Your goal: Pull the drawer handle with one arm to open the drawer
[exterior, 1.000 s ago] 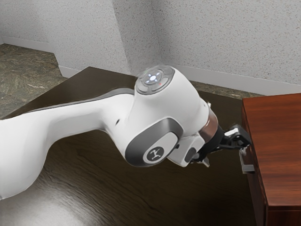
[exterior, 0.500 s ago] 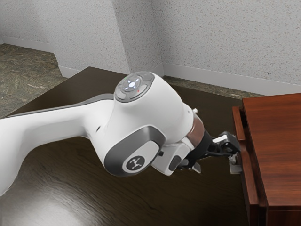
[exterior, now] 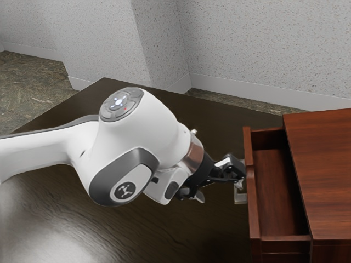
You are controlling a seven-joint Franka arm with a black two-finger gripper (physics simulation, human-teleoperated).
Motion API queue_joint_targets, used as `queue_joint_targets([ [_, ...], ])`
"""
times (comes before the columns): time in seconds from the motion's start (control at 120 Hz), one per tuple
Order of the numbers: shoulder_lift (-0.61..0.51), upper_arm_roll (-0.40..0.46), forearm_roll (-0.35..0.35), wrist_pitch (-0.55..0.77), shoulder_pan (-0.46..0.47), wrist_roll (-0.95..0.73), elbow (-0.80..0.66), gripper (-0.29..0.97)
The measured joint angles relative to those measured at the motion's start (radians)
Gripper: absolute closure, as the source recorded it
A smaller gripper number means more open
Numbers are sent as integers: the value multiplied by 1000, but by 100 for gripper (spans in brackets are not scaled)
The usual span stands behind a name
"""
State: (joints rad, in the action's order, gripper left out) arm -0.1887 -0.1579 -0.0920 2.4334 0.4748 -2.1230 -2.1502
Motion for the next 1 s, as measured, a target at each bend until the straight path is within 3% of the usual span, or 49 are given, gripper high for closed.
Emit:
queue_joint_targets([
  [1.0, -188, -94, -49, -10, -2, -8, -170, 0],
])
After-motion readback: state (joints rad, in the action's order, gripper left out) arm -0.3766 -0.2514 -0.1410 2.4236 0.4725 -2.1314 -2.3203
